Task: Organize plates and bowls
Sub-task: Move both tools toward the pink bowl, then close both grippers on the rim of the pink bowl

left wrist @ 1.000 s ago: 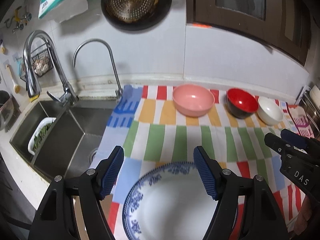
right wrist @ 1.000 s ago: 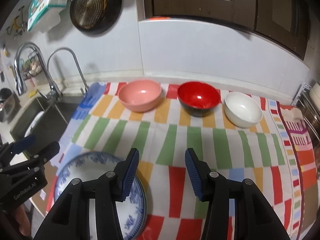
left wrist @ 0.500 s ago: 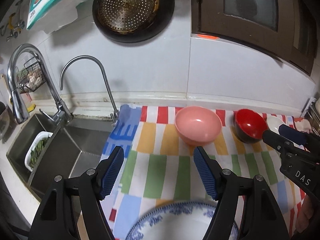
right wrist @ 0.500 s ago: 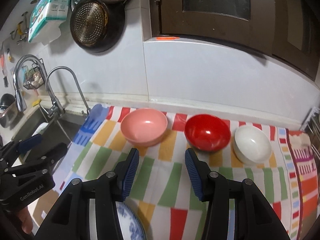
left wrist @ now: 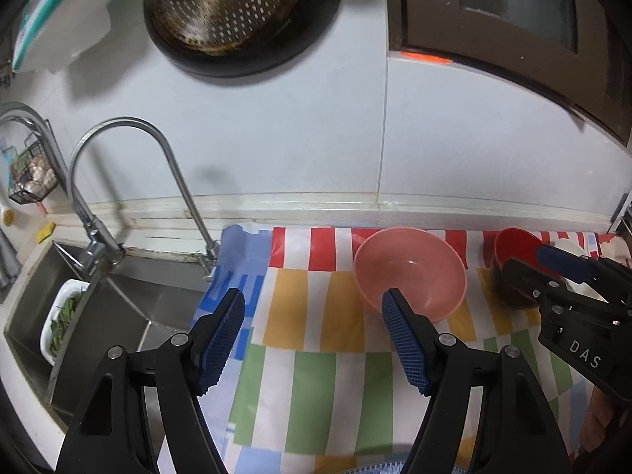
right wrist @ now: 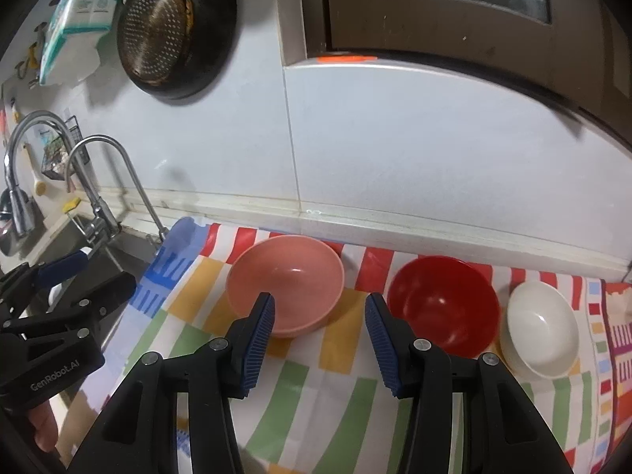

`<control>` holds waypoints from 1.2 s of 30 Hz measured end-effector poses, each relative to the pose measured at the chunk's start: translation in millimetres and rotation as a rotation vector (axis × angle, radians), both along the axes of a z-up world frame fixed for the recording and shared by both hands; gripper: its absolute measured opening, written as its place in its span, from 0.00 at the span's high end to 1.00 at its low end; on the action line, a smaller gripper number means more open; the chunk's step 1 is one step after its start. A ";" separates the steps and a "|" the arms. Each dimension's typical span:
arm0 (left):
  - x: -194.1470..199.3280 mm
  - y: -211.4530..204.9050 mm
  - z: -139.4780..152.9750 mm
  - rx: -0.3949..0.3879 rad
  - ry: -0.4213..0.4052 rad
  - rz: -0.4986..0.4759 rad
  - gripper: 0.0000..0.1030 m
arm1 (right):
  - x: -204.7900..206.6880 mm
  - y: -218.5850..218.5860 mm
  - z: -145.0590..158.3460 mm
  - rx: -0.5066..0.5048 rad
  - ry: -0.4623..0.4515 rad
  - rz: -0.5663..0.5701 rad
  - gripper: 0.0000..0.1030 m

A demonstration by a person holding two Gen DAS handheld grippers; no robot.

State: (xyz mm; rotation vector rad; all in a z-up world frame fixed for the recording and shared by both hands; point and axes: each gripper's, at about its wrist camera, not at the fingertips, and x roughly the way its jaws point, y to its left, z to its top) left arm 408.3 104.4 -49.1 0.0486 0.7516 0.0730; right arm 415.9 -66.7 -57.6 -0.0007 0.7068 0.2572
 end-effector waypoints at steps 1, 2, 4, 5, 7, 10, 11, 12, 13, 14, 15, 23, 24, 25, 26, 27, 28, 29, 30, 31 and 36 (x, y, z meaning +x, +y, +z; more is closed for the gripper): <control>5.2 1.0 -2.6 -0.003 0.006 0.000 0.31 | 4.6 1.3 -1.8 0.002 0.003 0.003 0.53; 11.2 1.8 -5.5 -0.003 0.014 0.000 0.31 | 7.8 2.6 -2.9 0.003 0.005 0.005 0.53; 22.2 3.0 -11.0 -0.004 0.029 -0.002 0.31 | 17.6 5.4 -7.0 -0.002 0.011 0.007 0.53; 28.4 3.5 -14.8 -0.006 0.041 -0.005 0.31 | 21.9 6.6 -8.7 -0.002 0.014 0.009 0.53; 38.7 4.1 -21.5 -0.010 0.063 -0.015 0.31 | 31.5 9.2 -14.1 -0.007 0.025 0.012 0.54; 54.9 4.6 -34.1 -0.017 0.099 -0.024 0.33 | 47.0 10.5 -23.3 -0.012 0.050 0.019 0.56; 58.5 4.1 -37.0 -0.020 0.107 -0.028 0.35 | 53.2 11.0 -28.0 -0.012 0.063 0.022 0.56; 63.2 3.6 -41.5 -0.021 0.120 -0.030 0.36 | 57.7 11.4 -31.8 -0.010 0.076 0.023 0.56; 66.6 2.2 -44.7 -0.019 0.129 -0.035 0.36 | 60.6 12.0 -34.2 -0.010 0.083 0.025 0.58; 69.2 1.6 -47.4 -0.018 0.134 -0.040 0.36 | 65.3 12.9 -39.1 -0.012 0.096 0.029 0.59; 72.9 0.0 -51.2 -0.016 0.143 -0.046 0.36 | 68.6 13.5 -42.2 -0.014 0.107 0.032 0.59; 94.9 -10.8 -71.3 -0.027 0.195 -0.094 0.44 | 91.5 11.2 -64.7 -0.028 0.176 0.031 0.65; 97.2 -11.1 -73.3 -0.031 0.205 -0.098 0.45 | 93.5 10.8 -66.5 -0.030 0.181 0.032 0.65; 100.4 -12.0 -77.3 -0.038 0.222 -0.104 0.48 | 95.0 10.2 -67.4 -0.032 0.185 0.033 0.65; 103.2 -12.5 -80.2 -0.043 0.234 -0.109 0.51 | 97.5 9.7 -69.4 -0.034 0.190 0.033 0.65; 106.0 -13.4 -83.6 -0.048 0.250 -0.116 0.53 | 99.0 9.4 -70.5 -0.034 0.194 0.033 0.65; 107.2 -14.7 -86.0 -0.052 0.261 -0.121 0.56 | 100.0 9.4 -71.3 -0.034 0.198 0.033 0.65; 108.5 -15.6 -88.5 -0.059 0.271 -0.127 0.58 | 100.9 9.5 -72.2 -0.033 0.200 0.034 0.66; 109.3 -16.6 -90.4 -0.067 0.281 -0.133 0.59 | 101.6 10.3 -73.0 -0.037 0.201 0.037 0.67; 110.4 -17.1 -92.6 -0.072 0.289 -0.135 0.61 | 102.1 11.2 -73.4 -0.040 0.201 0.039 0.70; 114.9 -20.3 -100.3 -0.073 0.308 -0.127 0.72 | 105.4 17.2 -76.9 -0.075 0.203 0.053 0.72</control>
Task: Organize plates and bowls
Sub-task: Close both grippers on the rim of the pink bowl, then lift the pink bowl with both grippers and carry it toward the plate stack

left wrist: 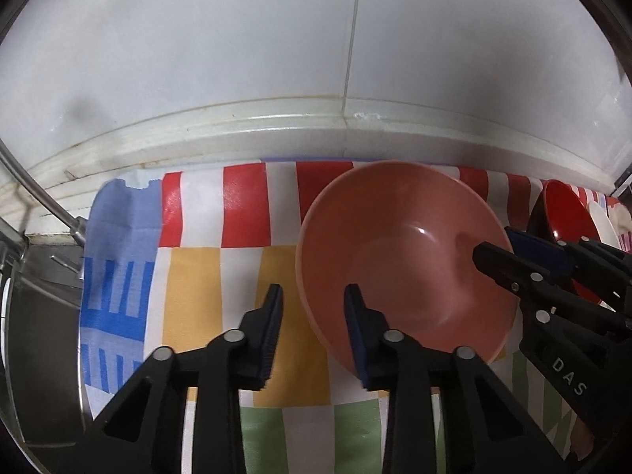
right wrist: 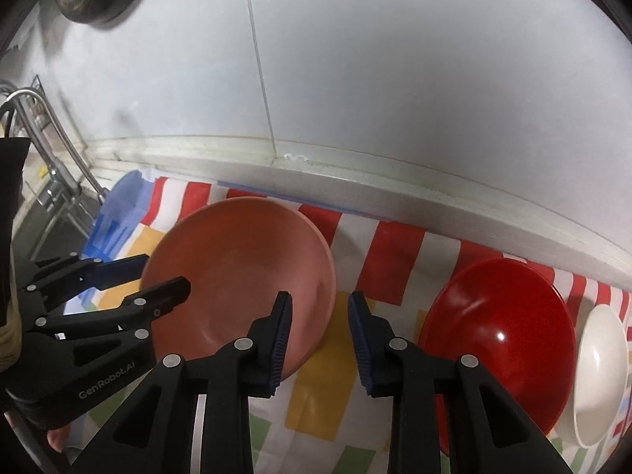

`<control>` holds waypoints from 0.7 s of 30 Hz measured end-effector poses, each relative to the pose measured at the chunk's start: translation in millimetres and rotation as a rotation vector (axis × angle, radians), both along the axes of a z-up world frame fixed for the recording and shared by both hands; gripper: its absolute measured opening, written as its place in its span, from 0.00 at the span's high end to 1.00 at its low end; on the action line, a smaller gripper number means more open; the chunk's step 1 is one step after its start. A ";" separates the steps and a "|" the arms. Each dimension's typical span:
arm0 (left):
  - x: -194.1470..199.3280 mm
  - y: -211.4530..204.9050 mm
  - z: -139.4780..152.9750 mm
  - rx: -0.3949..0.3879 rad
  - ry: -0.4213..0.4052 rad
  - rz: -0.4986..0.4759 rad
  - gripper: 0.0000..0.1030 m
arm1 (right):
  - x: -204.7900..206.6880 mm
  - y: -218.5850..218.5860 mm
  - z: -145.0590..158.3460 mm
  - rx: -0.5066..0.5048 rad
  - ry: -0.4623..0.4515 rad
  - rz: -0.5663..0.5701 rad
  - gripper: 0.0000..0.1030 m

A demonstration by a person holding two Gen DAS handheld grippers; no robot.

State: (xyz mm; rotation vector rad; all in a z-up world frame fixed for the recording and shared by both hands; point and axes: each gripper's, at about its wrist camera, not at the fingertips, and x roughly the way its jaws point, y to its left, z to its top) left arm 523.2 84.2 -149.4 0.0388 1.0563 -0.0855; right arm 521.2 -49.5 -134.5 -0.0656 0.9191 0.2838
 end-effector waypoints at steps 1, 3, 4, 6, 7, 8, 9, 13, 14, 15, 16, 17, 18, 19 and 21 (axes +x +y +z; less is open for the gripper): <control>0.5 -0.6 -0.8 -0.004 0.002 -0.002 0.74 | 1.1 0.1 -1.3 0.002 0.008 0.001 0.75; 1.0 -1.9 -1.3 -0.007 0.003 -0.004 0.78 | 4.6 0.1 -5.6 0.009 0.035 -0.001 0.78; 1.2 -3.5 -1.4 -0.009 0.004 -0.009 0.81 | 5.5 0.4 -6.8 0.012 0.040 0.000 0.80; 1.0 -6.3 -1.4 0.003 0.000 -0.009 0.81 | 7.2 1.1 -9.7 0.012 0.052 -0.001 0.84; 1.1 -8.2 -1.6 0.013 -0.004 -0.009 0.82 | 6.8 1.7 -9.8 0.010 0.049 -0.003 0.84; 1.0 -9.6 -1.7 0.019 -0.005 -0.008 0.82 | 6.3 2.1 -9.5 0.007 0.043 -0.004 0.85; 1.1 -10.7 -1.7 0.023 -0.004 -0.007 0.82 | 5.9 2.4 -9.4 0.004 0.042 -0.006 0.85; -2.7 -12.5 1.9 0.025 -0.005 0.003 0.83 | 4.2 1.8 -8.7 0.008 0.041 -0.021 0.85; -5.1 -13.0 3.9 0.024 -0.006 0.003 0.83 | 3.5 1.6 -8.4 0.008 0.041 -0.024 0.85; -7.8 -11.8 6.3 0.024 -0.008 0.002 0.83 | 2.2 1.6 -7.5 0.012 0.042 -0.025 0.85; -11.5 -12.9 9.5 0.026 -0.013 0.001 0.83 | 1.8 1.6 -6.7 0.015 0.043 -0.025 0.85; -11.0 -13.0 12.5 0.025 -0.017 0.001 0.83 | -0.1 0.9 -4.7 0.020 0.045 -0.027 0.85; -15.3 -13.5 16.7 0.023 -0.025 0.002 0.83 | -1.9 -0.1 -2.6 0.026 0.044 -0.028 0.85; -18.4 -12.8 21.7 0.023 -0.028 0.001 0.83 | -2.7 0.4 -1.3 0.029 0.043 -0.027 0.85; -23.4 -13.6 30.6 0.016 -0.039 -0.001 0.83 | -8.1 -0.1 4.7 0.037 0.036 -0.029 0.85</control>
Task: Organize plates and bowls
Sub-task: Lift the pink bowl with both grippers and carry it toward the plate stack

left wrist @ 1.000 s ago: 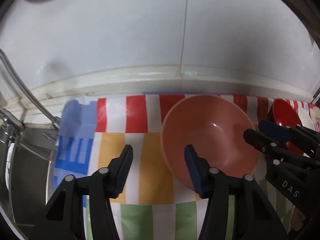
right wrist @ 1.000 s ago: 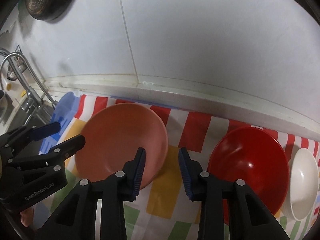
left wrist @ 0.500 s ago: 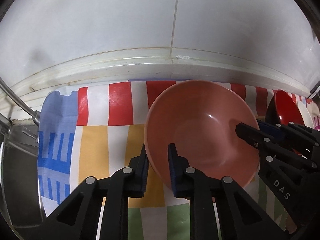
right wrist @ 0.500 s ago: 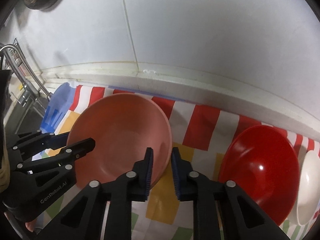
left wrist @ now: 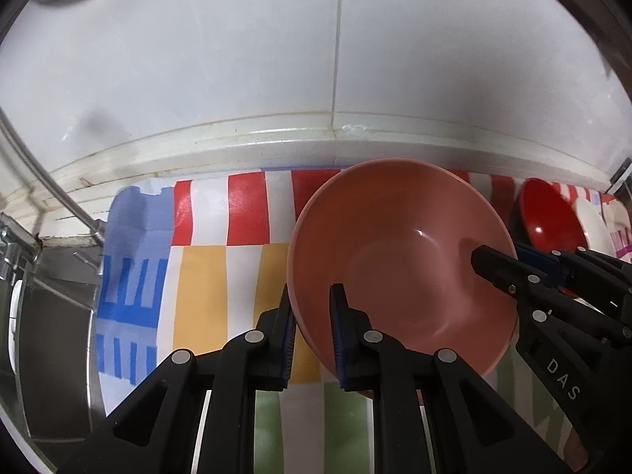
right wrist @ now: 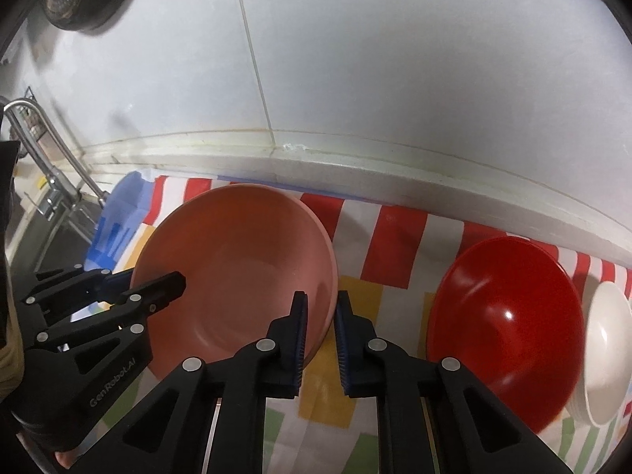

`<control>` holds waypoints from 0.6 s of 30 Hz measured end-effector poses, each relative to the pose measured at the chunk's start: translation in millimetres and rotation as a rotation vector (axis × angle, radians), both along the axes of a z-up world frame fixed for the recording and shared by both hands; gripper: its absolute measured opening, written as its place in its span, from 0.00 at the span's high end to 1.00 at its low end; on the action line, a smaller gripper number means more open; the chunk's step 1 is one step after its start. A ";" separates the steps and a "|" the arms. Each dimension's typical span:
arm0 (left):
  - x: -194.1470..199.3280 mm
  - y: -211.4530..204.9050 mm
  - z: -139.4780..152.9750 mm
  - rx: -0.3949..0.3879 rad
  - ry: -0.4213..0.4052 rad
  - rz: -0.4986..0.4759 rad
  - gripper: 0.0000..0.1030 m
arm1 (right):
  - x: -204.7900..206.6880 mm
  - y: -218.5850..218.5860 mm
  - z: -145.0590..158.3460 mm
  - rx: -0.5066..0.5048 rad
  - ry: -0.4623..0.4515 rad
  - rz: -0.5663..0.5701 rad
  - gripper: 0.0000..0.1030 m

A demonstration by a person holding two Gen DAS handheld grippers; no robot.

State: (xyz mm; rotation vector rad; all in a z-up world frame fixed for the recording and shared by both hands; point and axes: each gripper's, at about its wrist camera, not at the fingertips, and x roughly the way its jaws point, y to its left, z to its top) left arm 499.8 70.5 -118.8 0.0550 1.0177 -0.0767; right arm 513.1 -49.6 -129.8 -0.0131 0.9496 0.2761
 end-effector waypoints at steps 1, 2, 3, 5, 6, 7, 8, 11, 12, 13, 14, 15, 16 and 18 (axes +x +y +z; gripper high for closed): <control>-4.6 -1.4 4.0 -0.003 -0.006 -0.002 0.83 | -2.7 -0.7 2.8 0.002 -0.004 -0.001 0.85; -7.8 -0.8 7.2 -0.005 -0.011 -0.002 0.83 | -7.4 -1.8 7.2 0.002 -0.009 -0.001 0.85; -13.2 -2.4 12.3 -0.009 -0.020 -0.004 0.83 | -10.5 -3.3 10.2 0.005 -0.012 -0.003 0.85; -21.9 -4.1 19.4 -0.011 -0.035 -0.006 0.83 | -18.0 -7.1 17.2 0.014 -0.019 -0.008 0.85; -25.8 -4.7 22.8 -0.014 -0.041 -0.006 0.83 | -23.8 -9.6 22.4 0.018 -0.024 -0.011 0.85; -28.3 -5.6 26.8 -0.019 -0.046 -0.006 0.83 | -28.0 -11.6 25.5 0.020 -0.029 -0.015 0.85; -32.6 -4.6 27.9 -0.023 -0.050 -0.008 0.83 | -32.0 -12.9 28.9 0.021 -0.035 -0.015 0.85; -49.1 -12.0 37.7 -0.033 -0.065 -0.012 0.83 | -46.8 -17.5 40.0 0.015 -0.059 -0.019 0.85; -54.7 -14.6 41.2 -0.034 -0.073 -0.014 0.83 | -53.4 -20.2 44.1 0.013 -0.064 -0.022 0.85; -58.5 -17.1 43.4 -0.035 -0.079 -0.016 0.83 | -57.5 -21.8 45.8 0.013 -0.067 -0.024 0.85; -64.7 -19.4 46.9 -0.035 -0.087 -0.019 0.83 | -63.8 -24.4 48.9 0.013 -0.071 -0.027 0.85; -71.3 -22.9 50.4 -0.035 -0.097 -0.025 0.83 | -69.3 -26.8 51.3 0.012 -0.076 -0.029 0.85; -75.9 -25.9 52.1 -0.036 -0.102 -0.029 0.83 | -76.1 -29.9 54.0 0.011 -0.080 -0.032 0.85; -86.4 -32.6 56.4 -0.040 -0.108 -0.038 0.83 | -88.4 -36.1 58.0 0.012 -0.086 -0.039 0.85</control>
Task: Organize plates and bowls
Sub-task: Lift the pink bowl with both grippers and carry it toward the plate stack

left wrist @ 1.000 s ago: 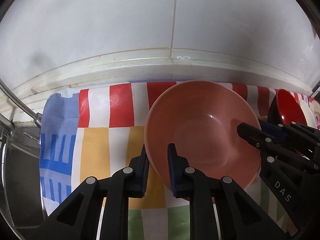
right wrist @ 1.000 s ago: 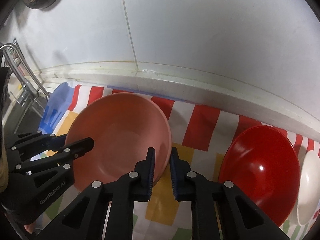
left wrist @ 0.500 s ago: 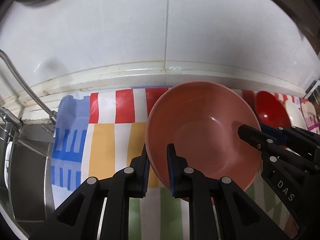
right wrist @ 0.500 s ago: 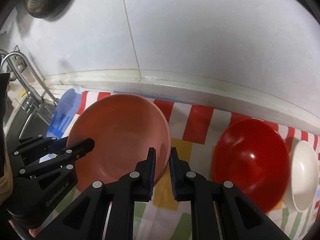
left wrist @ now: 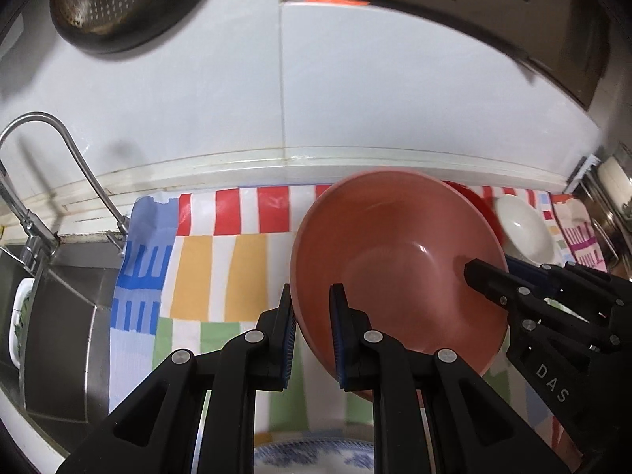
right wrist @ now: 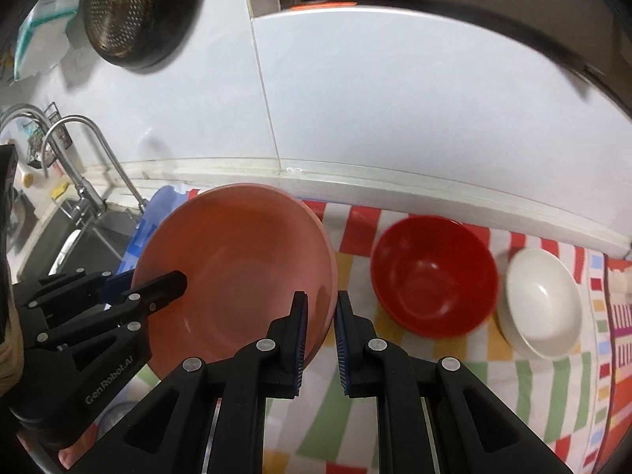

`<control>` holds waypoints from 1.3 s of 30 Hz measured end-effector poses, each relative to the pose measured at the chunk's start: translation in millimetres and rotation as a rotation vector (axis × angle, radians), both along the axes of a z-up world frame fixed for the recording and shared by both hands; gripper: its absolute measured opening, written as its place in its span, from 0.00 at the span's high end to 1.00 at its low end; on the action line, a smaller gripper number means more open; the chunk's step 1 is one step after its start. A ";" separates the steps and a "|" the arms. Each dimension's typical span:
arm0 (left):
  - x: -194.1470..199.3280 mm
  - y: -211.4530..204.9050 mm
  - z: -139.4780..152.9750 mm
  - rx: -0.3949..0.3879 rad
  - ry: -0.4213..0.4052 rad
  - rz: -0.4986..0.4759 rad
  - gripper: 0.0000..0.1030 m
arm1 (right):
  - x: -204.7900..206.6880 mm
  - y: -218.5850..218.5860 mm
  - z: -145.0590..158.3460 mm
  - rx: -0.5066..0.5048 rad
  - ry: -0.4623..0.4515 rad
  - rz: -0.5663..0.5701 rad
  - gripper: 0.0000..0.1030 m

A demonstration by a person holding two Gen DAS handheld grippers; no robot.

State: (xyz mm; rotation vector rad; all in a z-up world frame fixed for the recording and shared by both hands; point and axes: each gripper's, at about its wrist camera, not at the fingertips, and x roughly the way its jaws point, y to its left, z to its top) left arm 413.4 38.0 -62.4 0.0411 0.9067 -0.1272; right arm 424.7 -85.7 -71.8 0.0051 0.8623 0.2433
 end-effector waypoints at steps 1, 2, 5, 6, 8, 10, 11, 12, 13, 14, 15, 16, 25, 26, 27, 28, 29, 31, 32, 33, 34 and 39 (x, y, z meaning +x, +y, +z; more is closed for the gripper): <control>-5.7 -4.2 2.3 -0.001 -0.003 -0.009 0.83 | -4.0 -2.1 1.0 0.000 -0.001 -0.002 0.85; -12.1 -9.2 4.7 -0.002 -0.008 -0.020 0.83 | -11.6 -6.8 3.0 0.001 -0.003 -0.008 0.85; -29.5 -24.2 11.6 0.001 -0.019 -0.047 0.83 | -28.5 -20.4 7.6 0.000 -0.009 -0.022 0.85; -35.1 -29.7 12.7 0.002 -0.021 -0.059 0.83 | -36.9 -26.8 9.2 0.000 -0.013 -0.030 0.85; -45.6 -40.4 13.9 0.003 -0.023 -0.083 0.83 | -47.4 -35.3 10.3 -0.004 -0.016 -0.039 0.85; -56.2 -52.0 16.3 0.002 -0.022 -0.107 0.83 | -63.7 -46.6 12.0 -0.012 -0.023 -0.060 0.85; -60.8 -57.1 15.9 -0.001 -0.020 -0.119 0.83 | -70.2 -51.7 12.5 -0.014 -0.024 -0.071 0.85; -65.3 -61.7 15.3 -0.005 -0.017 -0.132 0.83 | -75.0 -54.7 11.5 -0.014 -0.025 -0.080 0.85; -69.9 -67.1 14.8 -0.008 -0.015 -0.146 0.83 | -80.4 -59.3 12.1 -0.011 -0.025 -0.092 0.85; -74.6 -72.7 14.0 -0.010 -0.011 -0.160 0.83 | -86.9 -65.5 12.6 -0.008 -0.025 -0.107 0.85; -77.9 -77.2 12.9 -0.010 -0.008 -0.172 0.83 | -95.2 -72.3 12.7 -0.009 -0.026 -0.126 0.85; -83.0 -84.1 11.7 -0.009 -0.002 -0.191 0.83 | -102.0 -78.0 12.8 -0.008 -0.029 -0.141 0.85; -115.8 -124.5 -3.6 -0.002 0.046 -0.294 0.83 | -152.2 -118.9 6.6 -0.016 -0.015 -0.253 0.85; -118.9 -128.0 -6.4 0.001 0.054 -0.303 0.83 | -155.6 -121.6 5.0 -0.017 -0.010 -0.260 0.85; -120.8 -131.7 -9.2 0.003 0.063 -0.309 0.83 | -161.1 -126.2 2.2 -0.015 -0.003 -0.271 0.85; -123.3 -135.5 -12.4 0.004 0.072 -0.316 0.83 | -166.5 -129.9 -0.5 -0.014 0.004 -0.279 0.85; -125.9 -138.9 -15.7 0.006 0.083 -0.322 0.83 | -169.7 -132.6 -3.2 -0.014 0.012 -0.287 0.85; -130.2 -145.2 -21.5 0.006 0.102 -0.330 0.83 | -177.4 -139.2 -9.6 -0.018 0.028 -0.302 0.85; -131.9 -148.2 -24.8 0.006 0.113 -0.333 0.83 | -180.1 -141.4 -11.8 -0.018 0.034 -0.306 0.85; -133.6 -150.9 -28.0 0.008 0.122 -0.336 0.83 | -183.6 -144.2 -14.4 -0.018 0.040 -0.312 0.85; -135.6 -154.0 -31.4 0.009 0.131 -0.340 0.83 | -186.7 -146.8 -17.0 -0.020 0.046 -0.317 0.85; -139.8 -167.2 -47.5 0.019 0.177 -0.348 0.83 | -197.6 -158.6 -30.5 -0.022 0.078 -0.333 0.85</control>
